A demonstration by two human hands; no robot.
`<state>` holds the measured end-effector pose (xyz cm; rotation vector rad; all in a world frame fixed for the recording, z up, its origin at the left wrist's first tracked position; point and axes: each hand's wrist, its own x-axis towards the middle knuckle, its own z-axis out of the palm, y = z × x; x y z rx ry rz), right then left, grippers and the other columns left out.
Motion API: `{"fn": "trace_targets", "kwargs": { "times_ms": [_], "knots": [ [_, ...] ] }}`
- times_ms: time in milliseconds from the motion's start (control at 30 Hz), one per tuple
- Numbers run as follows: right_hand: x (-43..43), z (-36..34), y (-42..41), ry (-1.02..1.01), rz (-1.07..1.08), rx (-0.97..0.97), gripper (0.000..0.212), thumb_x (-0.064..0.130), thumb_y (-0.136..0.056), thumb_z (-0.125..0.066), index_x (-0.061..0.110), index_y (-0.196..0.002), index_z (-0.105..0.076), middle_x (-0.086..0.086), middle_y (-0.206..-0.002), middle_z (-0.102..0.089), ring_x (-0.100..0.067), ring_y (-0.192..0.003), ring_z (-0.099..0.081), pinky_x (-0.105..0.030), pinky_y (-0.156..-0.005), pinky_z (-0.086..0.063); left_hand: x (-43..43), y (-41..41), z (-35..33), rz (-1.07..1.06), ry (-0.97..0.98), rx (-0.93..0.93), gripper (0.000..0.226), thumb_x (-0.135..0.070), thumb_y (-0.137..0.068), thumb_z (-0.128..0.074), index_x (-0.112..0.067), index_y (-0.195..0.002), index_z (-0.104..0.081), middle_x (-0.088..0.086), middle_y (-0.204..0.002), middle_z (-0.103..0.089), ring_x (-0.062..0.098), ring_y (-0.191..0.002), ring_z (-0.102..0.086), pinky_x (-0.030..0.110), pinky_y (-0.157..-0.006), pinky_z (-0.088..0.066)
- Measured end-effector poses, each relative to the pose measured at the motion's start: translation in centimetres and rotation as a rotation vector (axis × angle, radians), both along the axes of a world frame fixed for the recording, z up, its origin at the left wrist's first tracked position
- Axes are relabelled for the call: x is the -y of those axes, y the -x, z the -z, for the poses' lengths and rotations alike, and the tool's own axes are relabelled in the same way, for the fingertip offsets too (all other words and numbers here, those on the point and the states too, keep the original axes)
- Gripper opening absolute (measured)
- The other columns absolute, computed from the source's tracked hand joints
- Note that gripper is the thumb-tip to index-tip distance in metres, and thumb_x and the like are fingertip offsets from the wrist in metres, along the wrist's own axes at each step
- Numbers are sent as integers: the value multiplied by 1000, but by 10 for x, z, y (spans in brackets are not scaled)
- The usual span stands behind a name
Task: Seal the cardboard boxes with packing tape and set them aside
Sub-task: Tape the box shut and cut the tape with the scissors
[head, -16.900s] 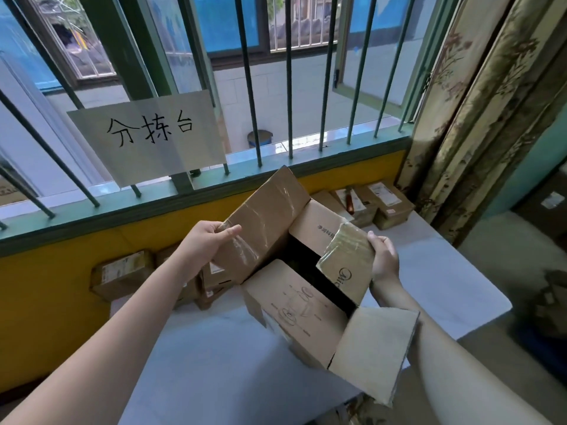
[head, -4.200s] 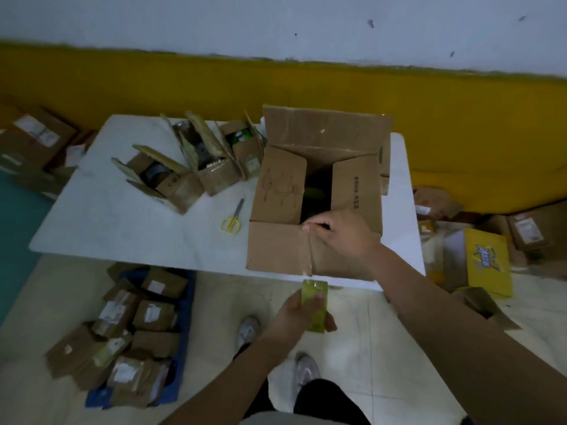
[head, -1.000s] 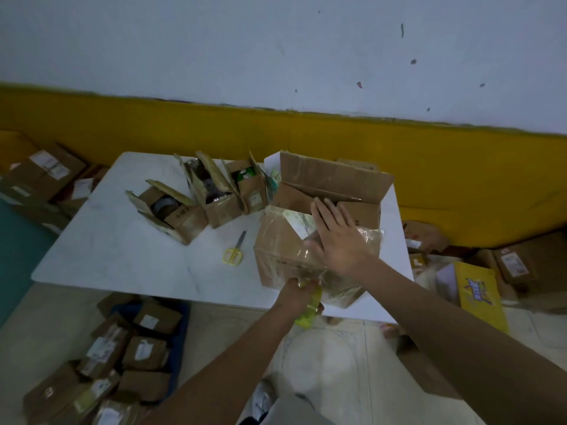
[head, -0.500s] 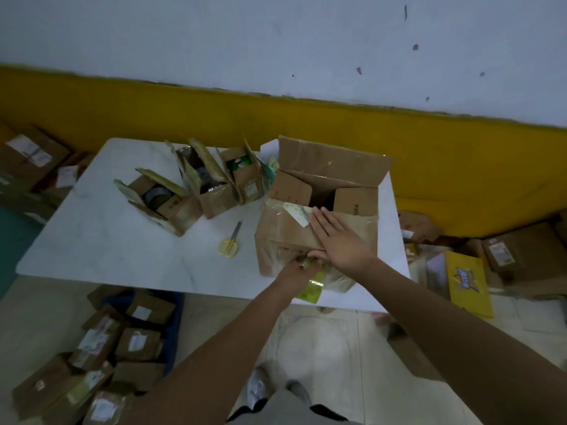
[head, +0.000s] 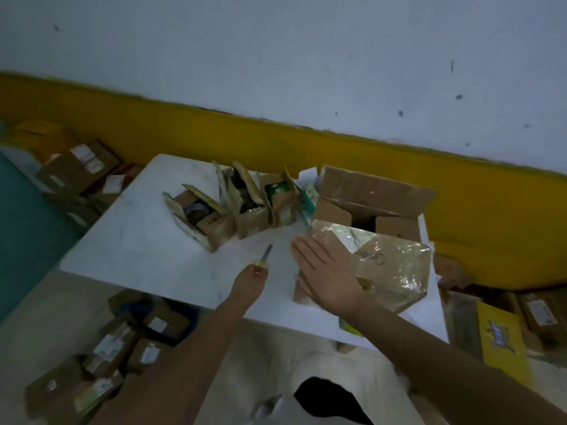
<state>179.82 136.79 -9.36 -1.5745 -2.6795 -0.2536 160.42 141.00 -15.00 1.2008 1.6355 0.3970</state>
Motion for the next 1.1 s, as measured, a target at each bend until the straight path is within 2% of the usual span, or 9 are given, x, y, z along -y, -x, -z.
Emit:
{"fn": "trace_targets", "kwargs": {
  "times_ms": [100, 167, 267, 433, 667, 833, 900, 1000, 1100],
  "knots": [
    [-20, 21, 62, 216, 55, -249, 55, 11, -87, -60, 1, -139, -48, -15, -144, -49, -30, -127, -52, -39, -95, -52, -5, 19, 11, 24, 9, -102, 32, -18, -101, -45, -1, -126, -55, 17, -126, -59, 32, -116, -56, 27, -92, -43],
    [-32, 36, 93, 367, 157, -350, 47, 0, -92, -47, 1, -139, -45, -16, -142, -46, -31, -126, -50, -40, -95, -48, -12, 30, 27, 16, 30, -149, 30, -16, -100, -46, -7, -128, -54, 15, -122, -61, 27, -104, -60, 20, -77, -41],
    [-58, 66, 114, 655, 426, -509, 33, 4, -100, -35, 1, -130, -49, -18, -132, -50, -31, -120, -52, -33, -93, -42, -28, 46, 44, -29, 74, -182, 30, -12, -98, -43, -9, -126, -54, 16, -116, -63, 21, -84, -56, 23, -63, -40],
    [-101, 108, 115, 848, 717, -642, 28, 7, -101, -40, -6, -118, -58, -18, -123, -61, -30, -115, -57, -23, -85, -38, -55, 54, 57, -16, 113, -250, 32, -8, -99, -40, -8, -127, -55, 18, -118, -62, 32, -98, -61, 21, -67, -39],
    [-135, 150, 127, 855, 1014, -682, 32, 23, -99, -55, -7, -108, -62, -22, -112, -66, -32, -106, -63, -26, -75, -43, -90, 59, 90, 33, 187, -228, 35, -2, -97, -40, -6, -129, -54, 20, -123, -58, 29, -99, -59, 16, -63, -37],
    [-161, 170, 141, 859, 1159, -641, 45, 36, -99, -54, -5, -116, -58, -22, -121, -63, -31, -112, -61, -32, -88, -49, -114, 73, 113, 76, 238, -218, 34, -7, -98, -41, -7, -130, -54, 18, -124, -58, 30, -104, -60, 19, -66, -41],
    [-168, 178, 144, 875, 1236, -649, 43, 34, -99, -53, -4, -119, -58, -22, -125, -61, -32, -116, -59, -34, -90, -47, -127, 76, 119, 106, 248, -208, 33, -8, -98, -42, -6, -129, -55, 19, -123, -60, 31, -106, -60, 19, -69, -41],
    [-173, 181, 151, 850, 1239, -619, 27, 28, -98, -53, 4, -106, -64, -17, -113, -66, -32, -104, -63, -30, -77, -45, -145, 78, 121, 157, 280, -180, 33, -9, -97, -43, -8, -127, -56, 17, -123, -61, 30, -106, -60, 19, -72, -41],
    [-177, 177, 158, 824, 1273, -582, 33, 34, -97, -55, 4, -107, -64, -17, -114, -65, -33, -107, -62, -32, -82, -47, -158, 78, 120, 199, 299, -157, 34, -11, -97, -44, -8, -129, -55, 16, -127, -60, 30, -112, -58, 24, -81, -44]
  ]
}}
